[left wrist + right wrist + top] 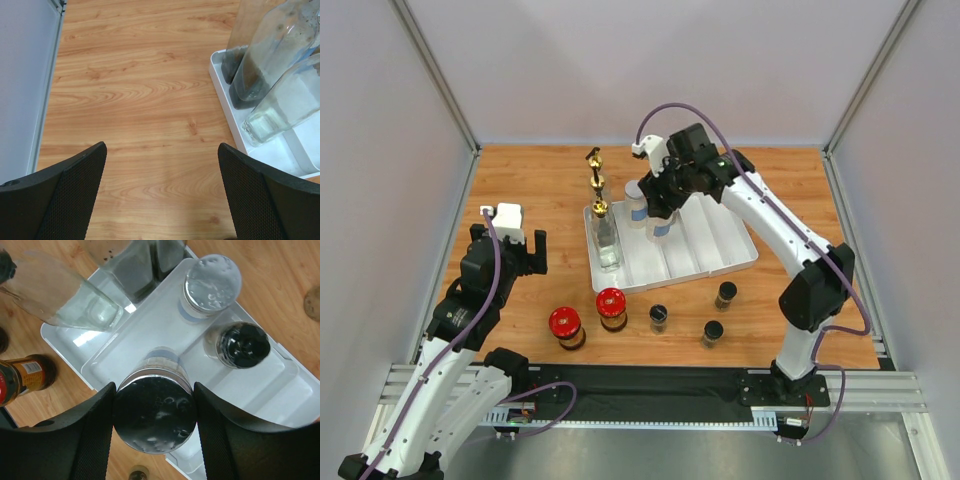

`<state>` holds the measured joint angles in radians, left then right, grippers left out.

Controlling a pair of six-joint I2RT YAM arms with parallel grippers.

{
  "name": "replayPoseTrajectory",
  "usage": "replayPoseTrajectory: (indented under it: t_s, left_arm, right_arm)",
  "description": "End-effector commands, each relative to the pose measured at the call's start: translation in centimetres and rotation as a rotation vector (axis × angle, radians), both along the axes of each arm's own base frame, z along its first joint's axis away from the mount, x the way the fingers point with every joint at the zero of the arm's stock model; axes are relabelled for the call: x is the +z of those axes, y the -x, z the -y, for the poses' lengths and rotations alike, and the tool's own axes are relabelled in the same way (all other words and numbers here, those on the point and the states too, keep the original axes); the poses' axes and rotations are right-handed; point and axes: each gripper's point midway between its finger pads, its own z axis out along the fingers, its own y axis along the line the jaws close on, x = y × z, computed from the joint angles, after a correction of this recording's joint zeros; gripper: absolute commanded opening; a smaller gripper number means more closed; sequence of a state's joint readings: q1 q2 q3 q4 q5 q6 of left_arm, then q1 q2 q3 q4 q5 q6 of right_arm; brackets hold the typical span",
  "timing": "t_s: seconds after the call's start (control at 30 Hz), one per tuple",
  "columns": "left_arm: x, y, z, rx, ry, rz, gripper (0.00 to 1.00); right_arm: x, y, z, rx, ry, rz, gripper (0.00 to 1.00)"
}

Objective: Organize the condiment bottles
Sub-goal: Place the bottle in the storage box.

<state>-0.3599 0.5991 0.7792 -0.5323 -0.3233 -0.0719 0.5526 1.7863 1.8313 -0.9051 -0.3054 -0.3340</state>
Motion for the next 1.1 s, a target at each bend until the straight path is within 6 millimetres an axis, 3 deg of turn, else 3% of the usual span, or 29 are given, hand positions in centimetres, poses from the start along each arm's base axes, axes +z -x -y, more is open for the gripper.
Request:
replayPoseTrajectory:
  t_s: [0.0, 0.23, 0.43, 0.63, 0.87, 1.07]
  left_arm:
    - [0.8, -0.2, 0.1, -0.002, 0.001, 0.033, 1.0]
    - [0.7, -0.3, 0.1, -0.002, 0.0, 0.03, 1.0]
    - [0.7, -0.3, 0.1, -0.004, 0.001, 0.032, 1.0]
    - [0.7, -0.3, 0.1, -0.005, 0.002, 0.03, 1.0]
    - [0.7, -0.3, 0.1, -0.005, 0.002, 0.029, 1.0]
    - [0.7, -0.3, 0.1, -0.003, 0.002, 0.03, 1.0]
  right_arm:
    - [2.1, -0.9, -2.6, 0.025, -0.038, 0.063, 0.04]
    - [-1.5, -1.9, -5.4, 0.051, 0.007, 0.037, 0.06]
    - [-3.7, -2.7, -6.1, 0.054, 0.036, 0.016, 0.11]
    - [-5.0, -3.0, -6.3, 0.053, 0.05, 0.006, 0.28]
    - [-5.9, -3.0, -6.2, 0.05, 0.063, 0.001, 0.6]
    - [-5.2, -2.9, -5.9, 0.054, 0.062, 0.014, 0.73]
